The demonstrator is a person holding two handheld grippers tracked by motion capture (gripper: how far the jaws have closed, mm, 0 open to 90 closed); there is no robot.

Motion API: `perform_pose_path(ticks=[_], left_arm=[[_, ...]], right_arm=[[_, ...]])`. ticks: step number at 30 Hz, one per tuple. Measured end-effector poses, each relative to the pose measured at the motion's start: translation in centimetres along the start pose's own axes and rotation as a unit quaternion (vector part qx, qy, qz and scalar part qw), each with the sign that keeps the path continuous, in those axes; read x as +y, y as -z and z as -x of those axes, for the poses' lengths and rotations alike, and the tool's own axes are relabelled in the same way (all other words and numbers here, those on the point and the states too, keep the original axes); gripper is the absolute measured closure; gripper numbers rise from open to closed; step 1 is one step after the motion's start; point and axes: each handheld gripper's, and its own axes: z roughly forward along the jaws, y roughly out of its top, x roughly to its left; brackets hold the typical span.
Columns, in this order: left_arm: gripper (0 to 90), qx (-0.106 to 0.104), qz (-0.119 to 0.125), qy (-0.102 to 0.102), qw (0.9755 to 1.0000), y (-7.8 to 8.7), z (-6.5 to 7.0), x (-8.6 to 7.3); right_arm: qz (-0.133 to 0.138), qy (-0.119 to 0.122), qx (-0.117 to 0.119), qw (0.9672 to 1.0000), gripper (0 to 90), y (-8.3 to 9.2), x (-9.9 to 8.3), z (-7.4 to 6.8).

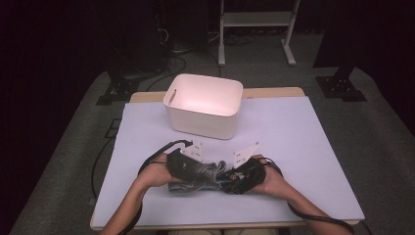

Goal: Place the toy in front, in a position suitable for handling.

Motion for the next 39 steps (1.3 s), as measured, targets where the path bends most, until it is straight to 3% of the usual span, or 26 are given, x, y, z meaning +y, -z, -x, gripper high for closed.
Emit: perform_pose_path(ticks=[3,7,15,18,24,26,28,30,35,39], left_arm=[[71.3,-0.004,0.005,0.006,1.0000,0.0,-0.2,0.1],[65.9,-0.012,0.012,0.009,0.9998,0.1,-0.2,0.3],[43.8,-0.013,0.028,0.018,0.9994,0.3,-0.3,0.3],[49.2,-0.006,0.025,0.009,0.9996,0.3,-0.1,0.3],[38.8,0.002,0.035,0.023,0.9991,1.0,-0.1,0.2],[43.0,0.006,0.036,0.019,0.9992,1.0,-0.1,0.2],[62.8,0.024,0.038,0.009,0.9989,1.1,0.0,0.3],[71.7,0.018,0.035,0.011,0.9992,1.0,-0.2,0.4],[75.7,0.013,0.018,0.001,0.9998,0.4,0.0,0.7],[75.6,0.002,0.019,0.001,0.9998,0.4,-0.2,0.8]], right_arm=[[0.013,-0.011,-0.009,0.9998,55.8,0.9,-0.7,-0.2],[0.003,-0.002,-0.021,0.9998,56.2,1.0,-0.4,-0.5],[0.005,-0.006,-0.015,0.9999,56.1,0.9,-0.5,-0.4],[0.007,-0.008,-0.015,0.9998,56.1,0.9,-0.5,-0.3],[0.008,-0.009,-0.013,0.9998,56.1,0.9,-0.5,-0.2],[0.008,-0.012,-0.012,0.9998,56.0,0.9,-0.5,-0.2],[0.009,-0.014,-0.012,0.9998,56.0,0.9,-0.5,-0.2],[0.011,-0.016,-0.012,0.9997,55.9,1.0,-0.5,-0.2],[0.016,-0.021,-0.013,0.9996,50.6,1.5,-0.8,-0.2],[0.017,-0.021,-0.021,0.9994,55.4,2.4,-1.4,-0.5]])
